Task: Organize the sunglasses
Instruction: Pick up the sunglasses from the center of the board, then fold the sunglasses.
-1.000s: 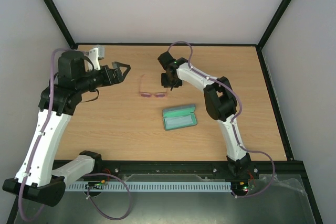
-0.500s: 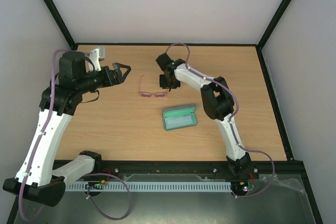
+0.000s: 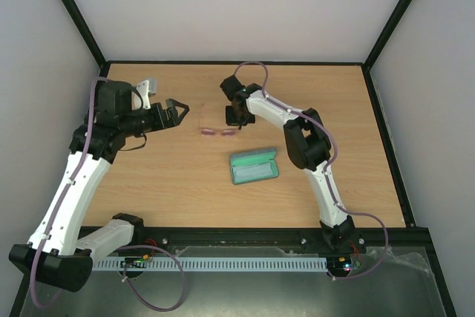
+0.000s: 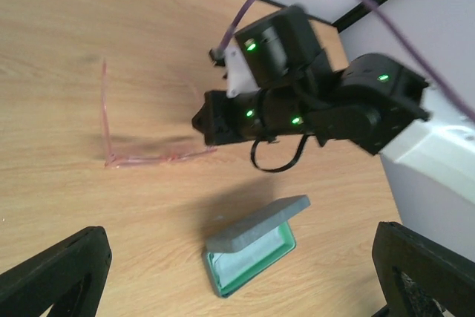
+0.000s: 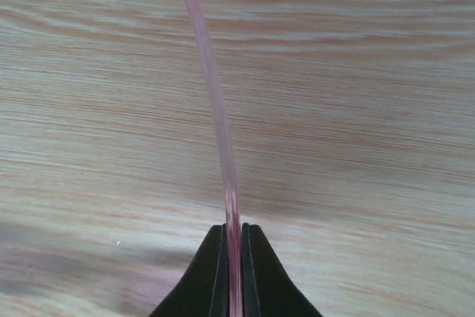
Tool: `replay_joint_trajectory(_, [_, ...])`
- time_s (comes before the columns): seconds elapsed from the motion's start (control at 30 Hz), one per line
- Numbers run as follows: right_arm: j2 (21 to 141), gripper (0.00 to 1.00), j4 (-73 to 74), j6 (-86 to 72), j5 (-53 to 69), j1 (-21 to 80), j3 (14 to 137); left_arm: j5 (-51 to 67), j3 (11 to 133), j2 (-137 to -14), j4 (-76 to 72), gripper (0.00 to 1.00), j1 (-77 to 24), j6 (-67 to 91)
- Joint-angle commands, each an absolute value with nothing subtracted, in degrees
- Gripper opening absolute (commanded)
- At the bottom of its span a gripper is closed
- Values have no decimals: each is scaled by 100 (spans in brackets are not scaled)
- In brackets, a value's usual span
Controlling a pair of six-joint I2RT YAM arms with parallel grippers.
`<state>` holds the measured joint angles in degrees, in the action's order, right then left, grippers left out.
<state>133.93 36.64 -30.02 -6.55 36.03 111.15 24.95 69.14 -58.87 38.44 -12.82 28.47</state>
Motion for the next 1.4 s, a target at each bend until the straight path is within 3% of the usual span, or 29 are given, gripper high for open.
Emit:
replay_joint_trajectory(0.0, [12701,1,4075,-2799,-867,3644,11229,2569,6669,-5941,3721,99,-1247,2745])
replay_joint_trajectory(0.23, [11378,1,4078,-2463,-955,3647,10538,3105,7264,-6208,3858,99,-1265,2958])
replay_joint_trajectory(0.47, [9508,1,3817,-2276,-863,3865,9036,3095,8050,-6396,4115,99,-1340,3243])
replay_joint_trajectory(0.77, [8085,1,3850,-2297,-1027,4692,7942,3226,7465,-6214,3793,99,-1360,3229])
replay_joint_trajectory(1.03, [7841,1,4062,-2323,-1488,5092,7976,3244,6958,-5975,3677,99,-1534,3247])
replay_joint_trajectory(1.23, [8007,1,4281,-2322,-1988,5090,8200,3166,6514,-5631,3695,86,-1641,3331])
replay_joint_trajectory(1.37, [8038,1,4316,-2315,-2138,5094,8227,3002,6335,-5537,3776,62,-1721,3313])
